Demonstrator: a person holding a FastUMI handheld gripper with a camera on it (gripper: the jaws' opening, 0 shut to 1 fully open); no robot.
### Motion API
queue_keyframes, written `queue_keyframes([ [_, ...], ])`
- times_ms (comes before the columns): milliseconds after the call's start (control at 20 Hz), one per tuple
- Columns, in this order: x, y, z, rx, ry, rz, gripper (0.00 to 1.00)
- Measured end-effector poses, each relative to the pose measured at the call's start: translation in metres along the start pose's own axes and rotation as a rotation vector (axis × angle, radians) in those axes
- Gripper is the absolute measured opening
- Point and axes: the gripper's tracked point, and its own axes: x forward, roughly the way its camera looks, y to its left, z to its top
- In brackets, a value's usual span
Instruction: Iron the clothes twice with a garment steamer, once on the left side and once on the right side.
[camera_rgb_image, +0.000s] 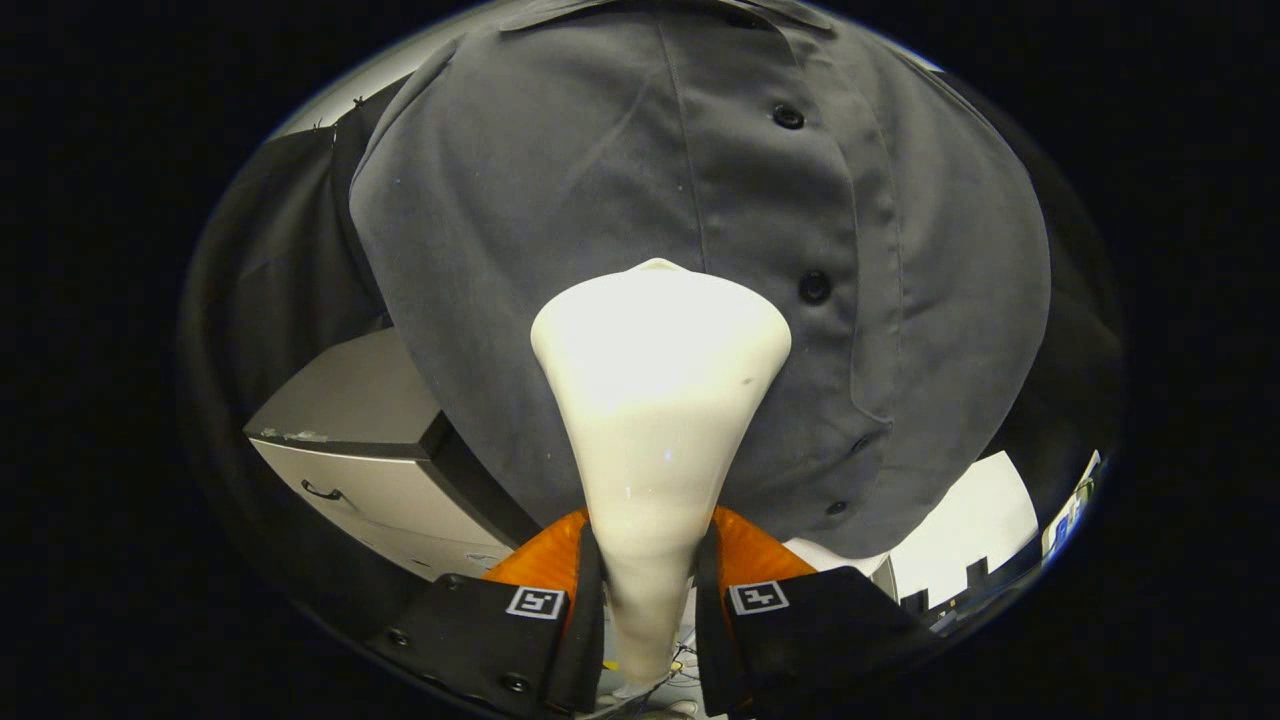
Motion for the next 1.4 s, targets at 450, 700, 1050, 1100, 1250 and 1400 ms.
queue_keyframes([
  [450, 0.021, 0.000, -0.065, 0.009, 0.109, 0.002, 0.46],
  [700, 0.029, -0.004, -0.095, 0.014, 0.161, -0.006, 0.46],
  [1050, 0.028, -0.012, -0.113, 0.037, 0.195, -0.031, 0.46],
  [1100, 0.024, -0.014, -0.112, 0.044, 0.191, -0.046, 0.46],
  [1250, 0.010, -0.015, -0.099, 0.064, 0.167, -0.052, 0.46],
  [1400, -0.009, -0.016, -0.078, 0.065, 0.134, -0.053, 0.46],
])
